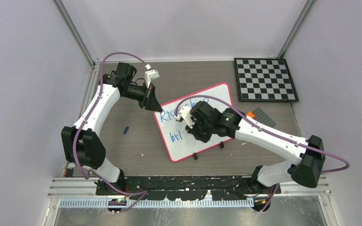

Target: Write a sentence on the whiteboard

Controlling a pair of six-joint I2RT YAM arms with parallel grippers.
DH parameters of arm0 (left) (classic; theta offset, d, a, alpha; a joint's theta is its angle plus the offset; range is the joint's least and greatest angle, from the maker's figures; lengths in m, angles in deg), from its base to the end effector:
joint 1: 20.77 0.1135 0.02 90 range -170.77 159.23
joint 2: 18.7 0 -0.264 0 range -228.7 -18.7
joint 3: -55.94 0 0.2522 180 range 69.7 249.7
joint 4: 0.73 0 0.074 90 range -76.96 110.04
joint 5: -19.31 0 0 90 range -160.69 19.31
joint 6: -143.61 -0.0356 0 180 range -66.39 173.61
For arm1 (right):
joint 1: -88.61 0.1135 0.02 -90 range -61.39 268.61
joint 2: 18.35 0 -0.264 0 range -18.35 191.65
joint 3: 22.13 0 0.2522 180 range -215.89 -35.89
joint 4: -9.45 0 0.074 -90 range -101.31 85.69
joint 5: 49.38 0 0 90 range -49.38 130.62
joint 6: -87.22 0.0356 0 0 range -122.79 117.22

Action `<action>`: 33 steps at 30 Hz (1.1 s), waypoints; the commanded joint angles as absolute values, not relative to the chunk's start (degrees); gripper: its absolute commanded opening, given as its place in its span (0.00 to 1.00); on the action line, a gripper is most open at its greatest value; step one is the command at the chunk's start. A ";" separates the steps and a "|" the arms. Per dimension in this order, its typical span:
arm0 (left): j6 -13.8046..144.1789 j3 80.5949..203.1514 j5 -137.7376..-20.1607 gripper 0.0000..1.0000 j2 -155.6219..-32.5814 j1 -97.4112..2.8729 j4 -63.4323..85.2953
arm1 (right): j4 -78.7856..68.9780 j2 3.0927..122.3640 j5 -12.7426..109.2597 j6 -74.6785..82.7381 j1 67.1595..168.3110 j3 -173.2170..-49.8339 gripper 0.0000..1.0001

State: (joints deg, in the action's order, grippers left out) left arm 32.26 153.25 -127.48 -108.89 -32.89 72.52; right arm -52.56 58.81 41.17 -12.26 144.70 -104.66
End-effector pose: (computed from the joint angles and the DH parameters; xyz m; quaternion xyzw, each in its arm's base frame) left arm 0.2958 -0.0940 0.3233 0.3420 0.7959 -0.4491 0.2188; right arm 0.1518 0.2265 0.3030 -0.5199 0.8046 0.1178 0.2618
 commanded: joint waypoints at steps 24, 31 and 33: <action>31.59 152.10 -122.87 0.00 -108.72 -33.55 70.17 | -50.11 60.60 36.76 -10.93 144.26 -105.84 0.00; 31.49 152.12 -122.89 0.00 -108.74 -33.54 70.25 | -49.38 61.96 36.10 -10.52 144.27 -107.49 0.00; 31.54 151.98 -122.89 0.00 -108.70 -33.51 70.26 | -49.00 62.19 36.44 -10.52 144.32 -107.67 0.00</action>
